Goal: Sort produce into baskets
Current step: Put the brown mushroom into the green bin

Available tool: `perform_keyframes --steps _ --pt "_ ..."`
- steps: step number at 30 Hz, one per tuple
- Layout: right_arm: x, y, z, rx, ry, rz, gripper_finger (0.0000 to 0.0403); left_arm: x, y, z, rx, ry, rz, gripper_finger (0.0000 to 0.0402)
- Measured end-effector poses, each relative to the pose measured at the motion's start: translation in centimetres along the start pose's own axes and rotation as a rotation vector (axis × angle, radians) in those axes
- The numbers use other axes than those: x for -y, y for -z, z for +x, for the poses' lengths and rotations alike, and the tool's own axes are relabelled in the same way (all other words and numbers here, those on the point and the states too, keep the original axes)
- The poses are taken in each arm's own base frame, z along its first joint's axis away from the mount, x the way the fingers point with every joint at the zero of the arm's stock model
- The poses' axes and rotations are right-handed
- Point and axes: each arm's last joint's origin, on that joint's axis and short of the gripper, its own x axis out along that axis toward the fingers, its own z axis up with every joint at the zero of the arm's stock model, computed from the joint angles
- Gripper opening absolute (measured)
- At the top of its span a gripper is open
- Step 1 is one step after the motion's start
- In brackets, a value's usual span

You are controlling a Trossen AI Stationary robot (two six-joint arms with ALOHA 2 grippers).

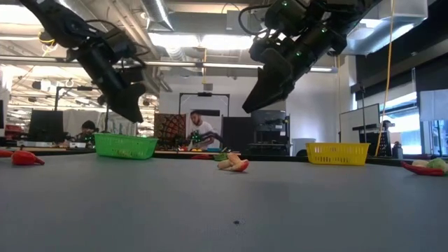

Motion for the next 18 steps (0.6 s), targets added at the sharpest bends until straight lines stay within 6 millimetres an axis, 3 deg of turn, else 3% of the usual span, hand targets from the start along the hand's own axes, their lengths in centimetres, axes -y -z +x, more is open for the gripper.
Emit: perform_keyframes --steps 18 --pt "-0.3 0.0 0.0 -0.011 -0.116 0.032 0.0156 6.6 -0.2 -1.7 0.086 0.232 0.162 0.015"
